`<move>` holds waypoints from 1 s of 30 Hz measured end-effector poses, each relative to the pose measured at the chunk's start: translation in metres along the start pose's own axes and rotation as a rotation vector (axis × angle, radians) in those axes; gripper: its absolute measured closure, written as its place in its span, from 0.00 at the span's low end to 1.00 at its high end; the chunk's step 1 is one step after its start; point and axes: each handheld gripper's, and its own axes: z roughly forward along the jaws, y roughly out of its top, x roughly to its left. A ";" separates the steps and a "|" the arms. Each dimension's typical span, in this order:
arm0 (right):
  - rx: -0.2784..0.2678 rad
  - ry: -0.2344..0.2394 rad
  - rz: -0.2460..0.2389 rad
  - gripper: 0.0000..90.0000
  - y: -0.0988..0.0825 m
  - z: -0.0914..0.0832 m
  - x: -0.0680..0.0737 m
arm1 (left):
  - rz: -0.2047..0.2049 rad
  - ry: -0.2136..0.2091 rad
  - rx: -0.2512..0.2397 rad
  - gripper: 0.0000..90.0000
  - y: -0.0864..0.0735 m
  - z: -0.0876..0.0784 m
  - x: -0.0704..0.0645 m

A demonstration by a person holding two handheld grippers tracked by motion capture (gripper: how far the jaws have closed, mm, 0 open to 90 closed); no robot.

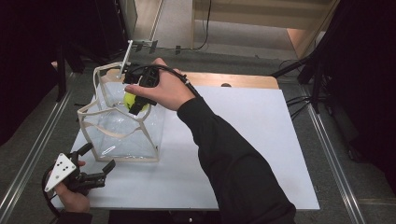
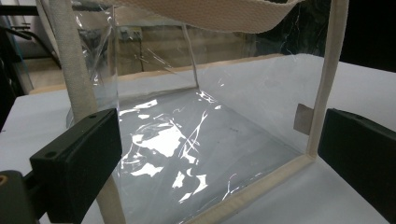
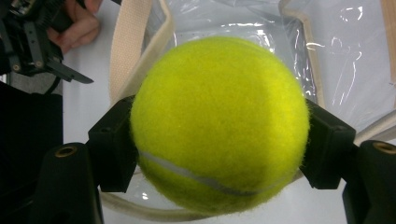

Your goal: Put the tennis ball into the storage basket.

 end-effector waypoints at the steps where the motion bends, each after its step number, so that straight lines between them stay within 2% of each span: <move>1: 0.006 -0.001 -0.004 0.27 0.000 0.001 0.000 | 0.000 0.000 0.000 0.00 0.000 0.000 0.000; 6: 0.028 -0.006 -0.010 0.26 0.000 0.008 -0.001 | 0.000 0.001 -0.001 0.00 0.000 0.000 0.000; 12: 0.071 -0.002 -0.050 0.26 0.001 0.015 0.002 | -0.001 -0.001 -0.001 0.00 0.000 0.000 0.001; 19: 0.107 0.001 -0.062 0.26 -0.005 0.014 0.001 | -0.003 0.000 0.000 0.00 0.000 0.000 0.000; 22: 0.099 -0.010 -0.076 0.25 -0.007 0.013 0.002 | -0.003 0.003 -0.002 0.00 0.000 0.000 0.001; 26: 0.040 -0.039 -0.065 0.16 -0.011 0.010 0.006 | -0.003 0.002 0.000 0.00 0.000 0.000 0.000; 30: -0.031 -0.048 -0.043 0.11 -0.015 0.005 0.006 | 0.000 0.003 0.000 0.00 0.000 0.000 0.001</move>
